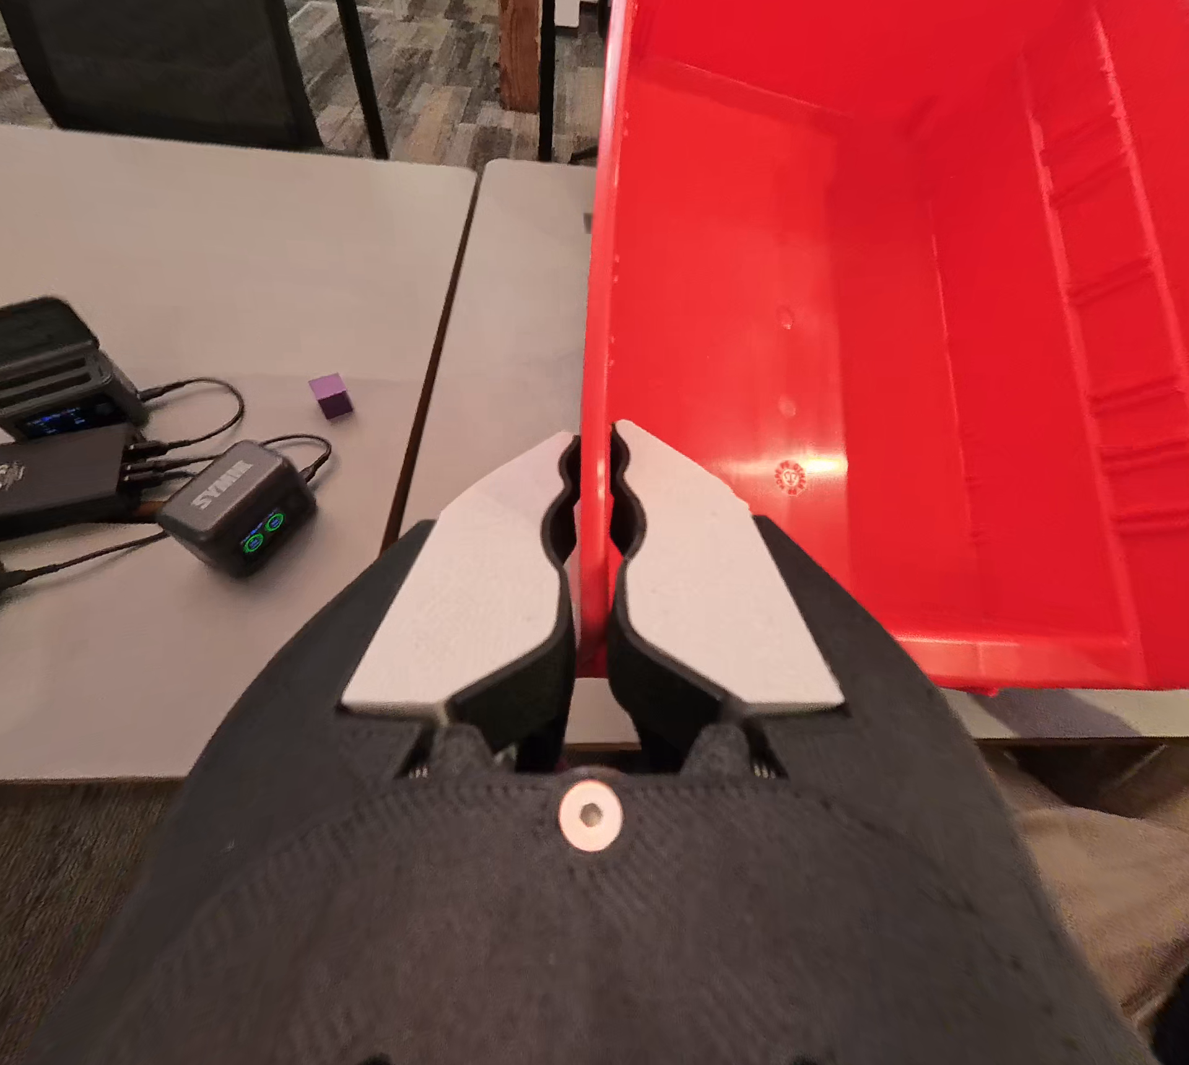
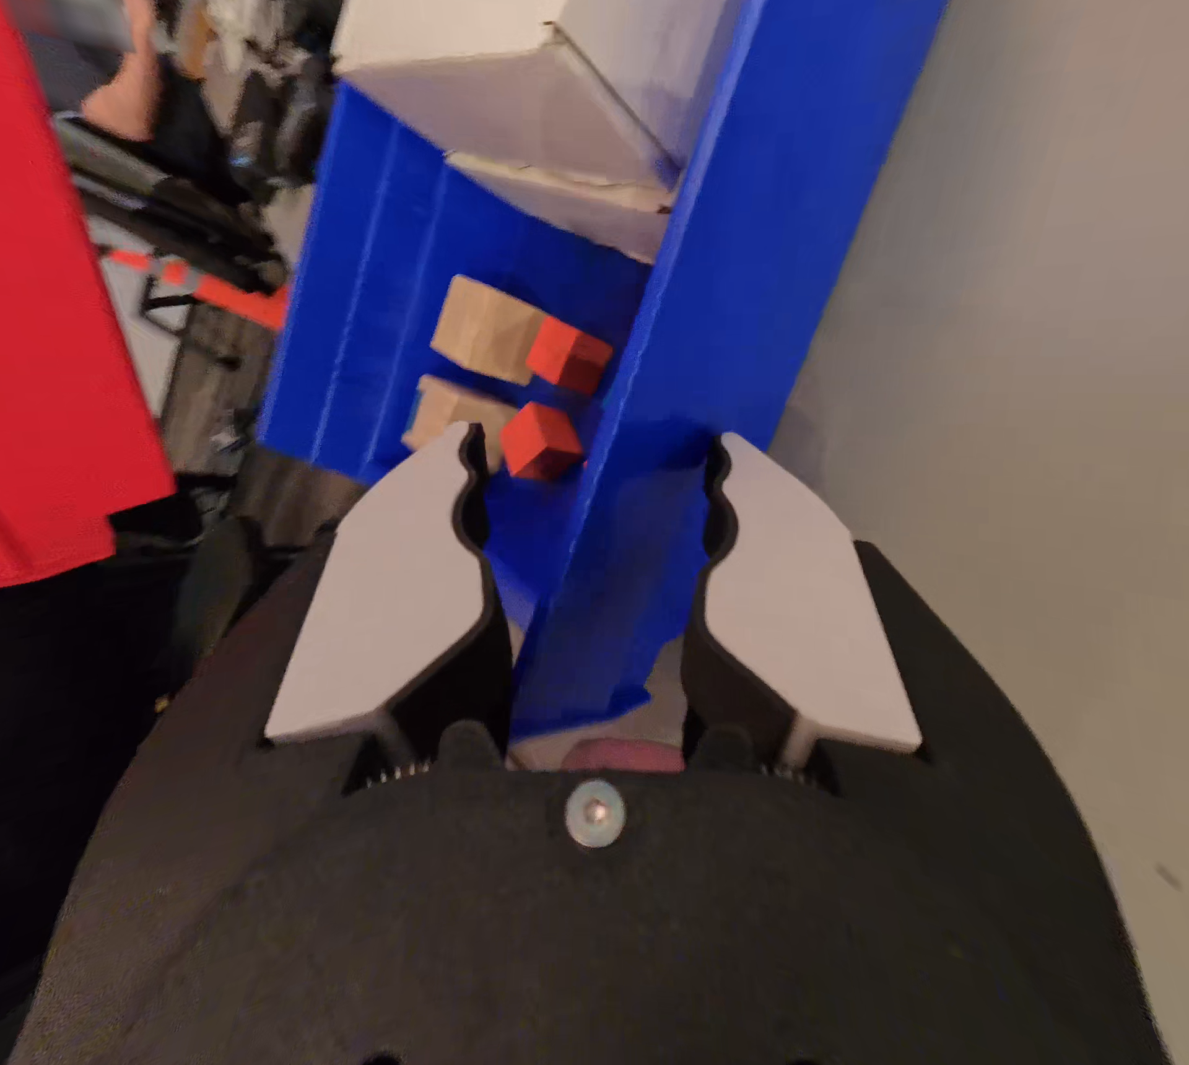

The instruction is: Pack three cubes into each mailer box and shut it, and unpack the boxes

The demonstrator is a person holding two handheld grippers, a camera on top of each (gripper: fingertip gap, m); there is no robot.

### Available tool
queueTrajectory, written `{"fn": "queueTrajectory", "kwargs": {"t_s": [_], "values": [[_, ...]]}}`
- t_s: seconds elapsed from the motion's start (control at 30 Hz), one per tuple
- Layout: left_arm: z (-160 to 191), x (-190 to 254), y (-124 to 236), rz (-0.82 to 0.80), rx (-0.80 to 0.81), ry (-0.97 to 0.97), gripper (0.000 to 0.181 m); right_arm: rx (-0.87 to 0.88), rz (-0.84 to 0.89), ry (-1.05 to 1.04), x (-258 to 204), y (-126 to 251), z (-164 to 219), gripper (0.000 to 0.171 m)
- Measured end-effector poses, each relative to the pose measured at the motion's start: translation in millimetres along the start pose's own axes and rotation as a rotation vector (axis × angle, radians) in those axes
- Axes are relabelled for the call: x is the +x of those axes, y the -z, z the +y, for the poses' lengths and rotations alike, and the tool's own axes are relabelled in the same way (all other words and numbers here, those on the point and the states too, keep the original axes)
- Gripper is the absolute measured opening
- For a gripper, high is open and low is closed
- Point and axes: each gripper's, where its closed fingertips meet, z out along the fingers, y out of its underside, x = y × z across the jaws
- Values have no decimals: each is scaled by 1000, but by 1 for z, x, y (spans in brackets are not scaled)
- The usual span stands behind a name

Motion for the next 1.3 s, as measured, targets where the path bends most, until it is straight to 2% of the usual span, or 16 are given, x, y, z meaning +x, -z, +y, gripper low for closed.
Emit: {"fn": "queueTrajectory", "kwargs": {"t_s": [0.07, 0.17, 0.3, 0.4, 0.53, 0.67, 0.8, 0.9, 1.03, 1.17, 1.3], "values": [[-11, 22, -1, 42, 25, -5, 6, 27, -63, 3, -11, 9, -6, 65], [-24, 79, -15, 164, 34, -11, 6, 111, -119, 19, -16, 57, -19, 64], [-25, 190, -54, 368, 1, -45, 6, 201, -66, 68, 0, 159, -19, 64], [-10, 286, -86, 520, -55, -78, 6, 319, 59, 53, 37, 249, -9, 59], [23, 398, -128, 670, -155, -83, 6, 469, 235, -16, 93, 361, 25, 54], [54, 465, -169, 702, -245, -66, 6, 529, 418, -117, 145, 435, 81, 62], [85, 502, -206, 683, -324, -64, 6, 520, 410, -116, 149, 440, 117, 67], [108, 520, -228, 652, -379, -87, 6, 494, 349, -98, 139, 411, 124, 83], [133, 543, -244, 638, -435, -110, 6, 478, 317, -87, 136, 374, 121, 93], [147, 564, -248, 629, -456, -111, 8, 411, 460, -105, 170, 358, 124, 98], [145, 580, -248, 637, -452, -75, 16, 343, 567, -117, 204, 363, 127, 86]]}}
